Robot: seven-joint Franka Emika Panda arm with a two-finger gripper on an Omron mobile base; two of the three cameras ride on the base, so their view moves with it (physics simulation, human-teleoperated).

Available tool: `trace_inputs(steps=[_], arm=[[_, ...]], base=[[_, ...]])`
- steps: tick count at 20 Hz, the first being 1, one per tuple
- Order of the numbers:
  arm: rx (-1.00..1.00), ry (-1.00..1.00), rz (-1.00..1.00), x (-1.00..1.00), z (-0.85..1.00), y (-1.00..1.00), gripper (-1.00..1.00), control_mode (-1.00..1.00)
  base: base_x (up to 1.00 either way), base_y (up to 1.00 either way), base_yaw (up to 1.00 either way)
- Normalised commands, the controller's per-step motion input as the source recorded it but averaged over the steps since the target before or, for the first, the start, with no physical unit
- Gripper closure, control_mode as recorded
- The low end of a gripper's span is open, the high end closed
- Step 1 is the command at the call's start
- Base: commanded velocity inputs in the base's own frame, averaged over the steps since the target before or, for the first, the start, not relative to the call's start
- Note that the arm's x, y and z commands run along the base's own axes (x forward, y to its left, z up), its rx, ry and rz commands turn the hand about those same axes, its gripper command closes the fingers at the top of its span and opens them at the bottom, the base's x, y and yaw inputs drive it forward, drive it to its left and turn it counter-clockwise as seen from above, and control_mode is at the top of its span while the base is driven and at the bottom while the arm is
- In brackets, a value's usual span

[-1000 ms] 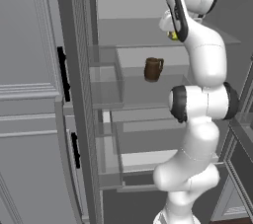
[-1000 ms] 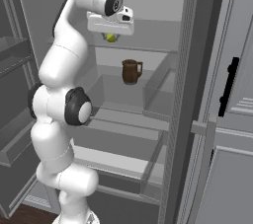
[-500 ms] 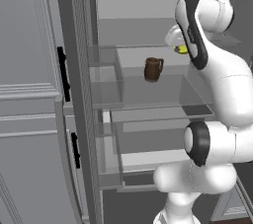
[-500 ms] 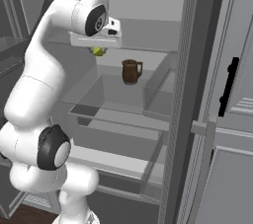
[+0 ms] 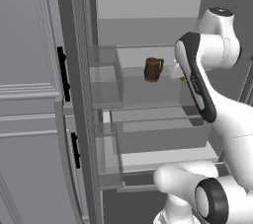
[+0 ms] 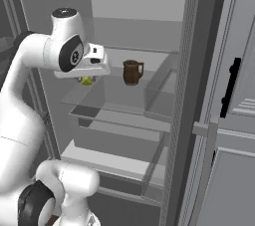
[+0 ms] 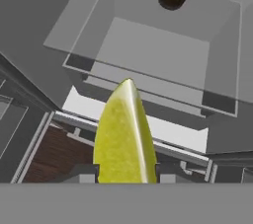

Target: Grab a lemon wedge from the fridge and one ice cube from the ice bowl, and put them in the glass of lemonade.

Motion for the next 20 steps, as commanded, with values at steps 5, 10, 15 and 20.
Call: trace_inputs(steps=[5,10,15,20], arm=[[-0.01,-0.04,-0.06,-0.94,-0.56,0.0,1.0,-1.0],[0.0,-0.01,-0.04,-0.46,-0.05,0.0,1.0,-1.0],[0.0,0.04,0.0,-0.29,-0.2,0.0,1.0,-1.0],[0.0,0.01,0.0,-0.33,-0.18,0.0,1.0,1.0]], base=[[0.0,0.0,0.0],[0.0,0.0,0.0],[0.0,0.0,0.0],[-0.23,0.0,0.0]])
